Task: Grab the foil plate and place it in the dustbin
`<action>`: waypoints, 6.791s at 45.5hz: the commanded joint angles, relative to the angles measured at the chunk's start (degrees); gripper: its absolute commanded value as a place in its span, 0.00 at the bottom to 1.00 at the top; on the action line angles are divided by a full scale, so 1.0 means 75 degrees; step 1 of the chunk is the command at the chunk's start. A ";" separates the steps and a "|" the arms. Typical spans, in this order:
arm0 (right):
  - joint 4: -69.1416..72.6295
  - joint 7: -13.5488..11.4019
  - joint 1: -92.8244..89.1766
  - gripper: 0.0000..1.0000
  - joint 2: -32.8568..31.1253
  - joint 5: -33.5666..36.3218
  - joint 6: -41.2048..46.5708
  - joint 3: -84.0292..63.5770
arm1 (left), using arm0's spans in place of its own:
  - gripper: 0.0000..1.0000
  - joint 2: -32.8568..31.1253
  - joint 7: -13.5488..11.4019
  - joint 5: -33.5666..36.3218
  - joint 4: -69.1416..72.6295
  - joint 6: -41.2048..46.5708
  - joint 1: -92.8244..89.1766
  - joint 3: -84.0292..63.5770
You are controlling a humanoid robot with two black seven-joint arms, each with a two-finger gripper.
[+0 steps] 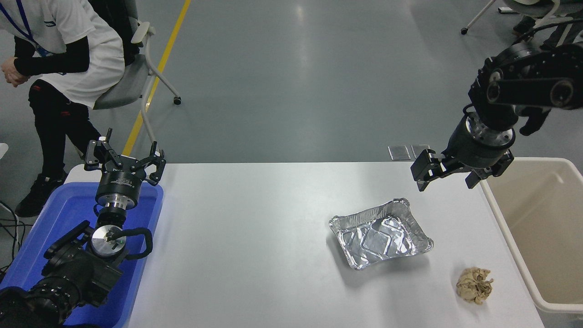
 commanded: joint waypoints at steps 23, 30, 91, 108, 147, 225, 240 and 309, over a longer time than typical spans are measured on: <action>-0.0276 -0.0001 -0.2070 1.00 -0.0067 -0.0099 -0.2612 0.0731 | 0.99 0.0002 0.0000 0.0001 -0.0001 0.0001 0.0000 0.0000; -0.0686 -0.0001 -0.2574 1.00 -0.0020 -0.0929 -0.2953 0.1212 | 0.99 0.0002 0.0000 -0.0010 -0.0001 0.0001 0.0000 0.0000; -0.3581 0.0046 -0.6078 0.96 0.0894 -0.2513 -0.4746 0.2537 | 0.99 0.0002 0.0000 0.0001 -0.0001 -0.0010 0.0000 0.0000; -0.3734 0.0034 -0.6442 0.91 0.0917 -0.2501 -0.5249 0.2643 | 0.99 0.0002 0.0000 -0.0010 -0.0001 -0.0010 0.0000 0.0000; -0.3301 0.0022 -0.6314 0.00 0.0918 -0.2360 -0.5309 0.2748 | 0.99 0.0002 0.0000 0.0001 -0.0001 -0.0010 0.0000 0.0000; 0.1457 0.0034 0.2076 0.00 -0.1825 -0.1528 0.0000 0.0604 | 0.99 0.0002 0.0000 0.0001 -0.0001 -0.0010 0.0000 0.0000; 0.1845 0.0034 0.3155 0.00 -0.1965 -0.1517 0.0000 0.0346 | 0.99 0.0002 0.0000 0.0001 -0.0001 -0.0010 0.0000 0.0000; -0.1869 -0.0107 -0.1412 0.00 -0.6711 -0.2935 0.0000 0.2195 | 0.99 0.0002 0.0000 0.0001 -0.0001 -0.0010 0.0000 0.0000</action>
